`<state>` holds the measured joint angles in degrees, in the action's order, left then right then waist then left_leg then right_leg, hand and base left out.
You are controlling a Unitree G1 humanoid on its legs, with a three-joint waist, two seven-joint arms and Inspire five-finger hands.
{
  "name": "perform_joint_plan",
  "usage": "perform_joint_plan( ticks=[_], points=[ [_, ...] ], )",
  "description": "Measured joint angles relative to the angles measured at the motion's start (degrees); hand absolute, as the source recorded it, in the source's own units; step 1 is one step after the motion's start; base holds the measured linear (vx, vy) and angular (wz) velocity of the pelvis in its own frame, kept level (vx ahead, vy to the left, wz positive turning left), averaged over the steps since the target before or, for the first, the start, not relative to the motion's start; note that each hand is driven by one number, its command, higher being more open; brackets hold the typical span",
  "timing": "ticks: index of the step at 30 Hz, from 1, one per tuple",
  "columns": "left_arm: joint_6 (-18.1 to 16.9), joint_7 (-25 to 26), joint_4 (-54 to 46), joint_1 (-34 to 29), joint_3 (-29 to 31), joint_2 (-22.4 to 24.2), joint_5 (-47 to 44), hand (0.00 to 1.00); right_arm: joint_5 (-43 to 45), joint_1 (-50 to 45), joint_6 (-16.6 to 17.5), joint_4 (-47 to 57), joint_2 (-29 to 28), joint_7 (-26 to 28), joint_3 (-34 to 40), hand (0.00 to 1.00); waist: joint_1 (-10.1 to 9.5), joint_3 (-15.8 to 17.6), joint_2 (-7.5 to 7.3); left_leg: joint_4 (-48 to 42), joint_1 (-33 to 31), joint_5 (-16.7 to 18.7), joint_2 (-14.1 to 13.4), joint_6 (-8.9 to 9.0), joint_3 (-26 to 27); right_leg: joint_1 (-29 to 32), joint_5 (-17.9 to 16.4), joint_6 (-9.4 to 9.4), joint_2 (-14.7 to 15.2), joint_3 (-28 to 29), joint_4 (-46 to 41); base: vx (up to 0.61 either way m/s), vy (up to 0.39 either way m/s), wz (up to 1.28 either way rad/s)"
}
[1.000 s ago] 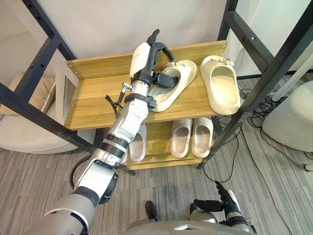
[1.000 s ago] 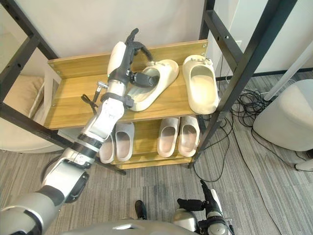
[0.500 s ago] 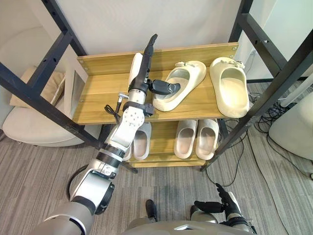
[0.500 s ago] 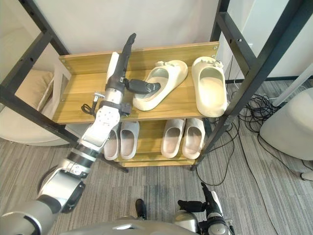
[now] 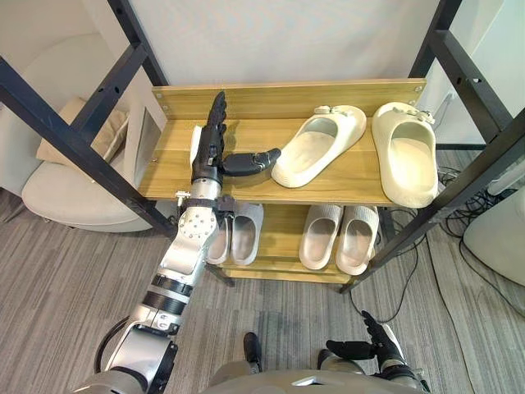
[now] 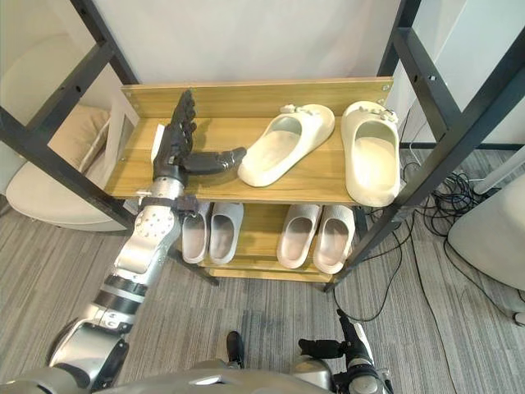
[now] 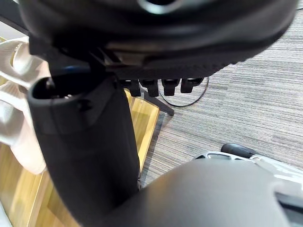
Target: Organize the slippers on the shoe rack
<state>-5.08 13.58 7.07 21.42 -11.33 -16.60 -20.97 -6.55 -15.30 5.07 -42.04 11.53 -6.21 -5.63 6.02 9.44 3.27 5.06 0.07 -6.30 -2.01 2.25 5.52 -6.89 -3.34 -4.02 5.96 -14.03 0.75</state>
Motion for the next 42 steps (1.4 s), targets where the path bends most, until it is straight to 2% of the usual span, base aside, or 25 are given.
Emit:
perform_joint_plan(
  ticks=[4, 8, 11, 24, 35, 42],
  points=[
    [-1.1, -1.4, -0.7, -1.1, 0.0, 0.0, -9.2, 1.0, 0.0, 0.0, -0.2, -0.1, 0.0, 0.0, -0.3, 1.0, -0.13, -0.2, -0.3, 0.0, 0.1, 0.0, 0.0, 0.0, 0.0, -0.1, 0.0, 0.0, 0.0, 0.0, 0.0, 0.0, 0.0, 0.0],
    [-1.3, -2.1, -2.5, -2.5, -0.2, 0.0, -13.5, 1.0, 0.0, 0.0, -0.4, -0.2, 0.0, 0.0, -0.6, 1.0, -0.13, -0.3, -0.57, 0.0, 0.2, 0.0, 0.0, 0.0, 0.0, -0.2, 0.0, 0.0, 0.0, 0.0, 0.0, 0.0, 0.0, 0.0],
    [-1.4, -3.5, -3.6, -2.9, -2.6, 0.0, -15.7, 1.0, 0.0, 0.1, -0.7, -0.5, 0.0, 0.0, -0.7, 1.0, -0.61, -0.5, -0.8, 0.0, 0.3, 0.0, 0.0, 0.0, 0.0, -0.3, 0.0, 0.0, 0.0, 0.0, 0.0, 0.0, 0.0, 0.0],
    [-1.1, -6.9, -7.9, -3.2, -18.1, 1.8, -17.3, 1.0, 0.0, 1.5, -1.3, -2.6, 0.4, -0.1, -2.6, 1.0, -0.55, -1.3, -1.33, 0.3, 0.8, 0.0, 0.2, 0.0, -0.3, -1.2, 0.0, -0.04, 0.1, -0.3, 0.4, 0.0, 0.0, 0.0],
    [-1.1, -8.0, -8.0, -3.0, -23.9, 3.0, -17.3, 1.0, 0.0, 2.2, -1.9, -3.9, 0.5, -0.3, -3.1, 1.0, -0.49, -2.2, -1.33, 0.3, 0.9, 0.0, 0.1, 0.03, -0.3, -1.3, 0.0, -0.08, 0.0, -0.4, 0.5, 0.0, 0.0, 0.0],
    [-1.1, -7.7, -8.0, -2.5, -25.4, 3.3, -17.3, 1.0, 0.0, 2.3, -1.9, -4.0, 0.6, -0.4, -3.5, 1.0, -0.4, -2.2, -1.38, 0.3, 0.8, 0.0, 0.1, 0.03, -0.3, -1.3, 0.0, -0.18, 0.0, -0.3, 0.6, 0.0, 0.0, 0.0]
  ],
)
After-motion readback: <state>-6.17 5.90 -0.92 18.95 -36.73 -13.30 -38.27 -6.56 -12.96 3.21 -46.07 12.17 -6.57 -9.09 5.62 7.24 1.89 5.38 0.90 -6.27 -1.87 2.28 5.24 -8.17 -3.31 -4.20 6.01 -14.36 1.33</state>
